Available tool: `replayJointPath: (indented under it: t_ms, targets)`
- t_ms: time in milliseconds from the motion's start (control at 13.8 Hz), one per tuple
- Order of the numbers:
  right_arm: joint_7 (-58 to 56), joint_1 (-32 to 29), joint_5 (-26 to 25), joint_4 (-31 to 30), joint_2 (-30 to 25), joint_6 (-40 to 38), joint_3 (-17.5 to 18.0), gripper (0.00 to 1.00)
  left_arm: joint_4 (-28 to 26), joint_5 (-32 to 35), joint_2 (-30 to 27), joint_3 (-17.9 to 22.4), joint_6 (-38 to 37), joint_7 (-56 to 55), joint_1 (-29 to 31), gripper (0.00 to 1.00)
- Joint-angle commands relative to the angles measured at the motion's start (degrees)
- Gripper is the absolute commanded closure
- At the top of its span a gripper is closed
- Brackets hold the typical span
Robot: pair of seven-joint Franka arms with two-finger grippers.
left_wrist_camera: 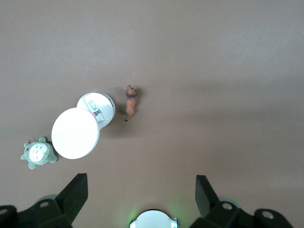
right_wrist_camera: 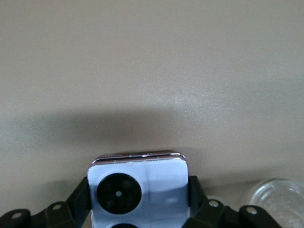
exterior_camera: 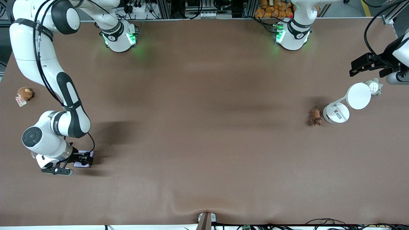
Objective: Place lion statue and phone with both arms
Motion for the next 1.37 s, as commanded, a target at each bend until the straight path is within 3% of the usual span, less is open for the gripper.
replayJointPath:
  t_ms: [0,72,434,651,867,1301]
  targets:
    - [-0.1,-1.3,0.5,0.2,0.6,0.7,0.9,0.1,-0.2,-0.7,-0.6,0.5,0.3,1.5,-0.9,0.0]
    - [0.0,-1.3,0.5,0.2,0.9,0.7,0.9,0.0,-0.1,-1.2,-0.7,0.6,0.4,1.6,-0.8,0.0]
    - [-0.4,-1.1,0.5,1.2,0.6,0.6,0.9,0.0,-0.2,-3.0,-0.5,1.7,0.5,3.1,-0.9,0.0]
    - [-0.8,-0.6,0.3,1.8,-2.8,-2.6,1.0,0.0,-0.1,-2.0,-0.4,1.7,0.6,2.8,-0.9,0.0]
    - [-5.4,0.1,0.2,-0.9,-12.2,-10.8,1.1,0.0,0.5,-2.0,0.5,1.5,0.6,3.1,-0.3,0.0]
    - [-5.3,1.6,0.2,-20.0,-33.5,-11.5,1.2,0.0,0.9,-1.5,0.8,1.2,0.7,3.0,-0.9,0.0]
